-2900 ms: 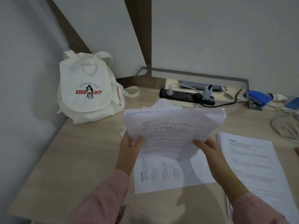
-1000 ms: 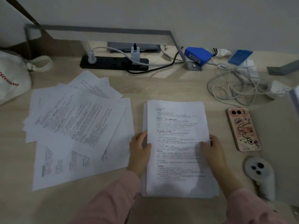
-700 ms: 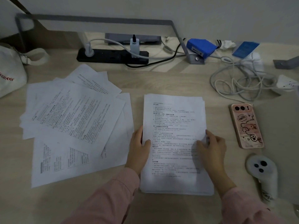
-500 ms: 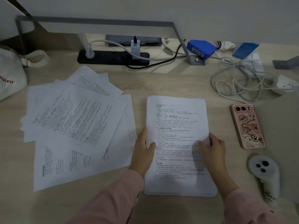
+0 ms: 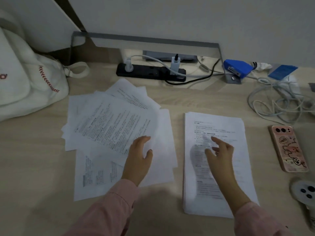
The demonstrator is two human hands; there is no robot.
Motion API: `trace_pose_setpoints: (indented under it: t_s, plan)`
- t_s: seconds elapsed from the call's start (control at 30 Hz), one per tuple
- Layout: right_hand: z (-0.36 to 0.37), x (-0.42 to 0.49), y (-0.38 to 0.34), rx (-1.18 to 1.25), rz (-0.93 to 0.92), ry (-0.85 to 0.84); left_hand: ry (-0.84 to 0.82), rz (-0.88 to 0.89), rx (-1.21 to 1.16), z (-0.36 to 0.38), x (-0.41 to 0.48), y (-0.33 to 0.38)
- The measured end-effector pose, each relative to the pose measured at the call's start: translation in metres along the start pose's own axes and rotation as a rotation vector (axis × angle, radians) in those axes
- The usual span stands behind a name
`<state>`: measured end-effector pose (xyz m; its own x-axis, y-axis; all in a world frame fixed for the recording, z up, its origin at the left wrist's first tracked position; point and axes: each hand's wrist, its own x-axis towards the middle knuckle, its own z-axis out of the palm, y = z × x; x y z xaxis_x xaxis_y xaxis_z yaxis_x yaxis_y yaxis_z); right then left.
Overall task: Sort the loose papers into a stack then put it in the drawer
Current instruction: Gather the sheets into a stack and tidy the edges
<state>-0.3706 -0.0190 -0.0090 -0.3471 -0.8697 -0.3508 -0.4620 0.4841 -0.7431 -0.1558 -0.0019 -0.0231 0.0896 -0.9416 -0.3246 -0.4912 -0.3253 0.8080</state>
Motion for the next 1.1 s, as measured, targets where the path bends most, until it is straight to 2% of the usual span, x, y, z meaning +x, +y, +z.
trace_pose_setpoints:
  t_s: [0.13,0.23,0.33,0.4,0.53,0.67,0.77,0.93,1.03,1.1]
  plan:
    - [0.061,-0.021,-0.041,0.194,0.101,-0.296,0.095,-0.005,0.321,-0.065,0.0,-0.054]
    - [0.099,-0.029,-0.054,0.397,0.303,-0.399,0.106,-0.118,0.494,-0.103,-0.003,-0.087]
    - [0.123,-0.032,-0.06,0.452,0.419,-0.347,0.045,-0.136,0.528,-0.122,-0.01,-0.11]
    - [0.132,-0.036,-0.066,0.412,0.403,-0.356,-0.001,-0.112,0.515,-0.127,-0.014,-0.118]
    - [0.143,-0.044,-0.074,0.346,0.344,-0.354,0.008,-0.072,0.461,-0.132,-0.016,-0.126]
    - [0.151,-0.052,-0.074,0.316,0.251,-0.274,0.108,-0.086,0.222,-0.135,-0.013,-0.129]
    - [0.145,-0.056,-0.073,0.42,0.225,-0.167,0.205,-0.169,0.067,-0.142,-0.011,-0.13]
    - [0.126,-0.055,-0.07,0.86,0.317,-0.206,0.255,-0.074,0.221,-0.159,0.004,-0.131]
    - [0.122,-0.059,-0.065,0.921,0.342,-0.186,0.218,-0.02,0.341,-0.172,0.032,-0.13]
    - [0.121,-0.063,-0.059,0.905,0.35,-0.169,0.158,-0.047,0.404,-0.182,0.054,-0.125]
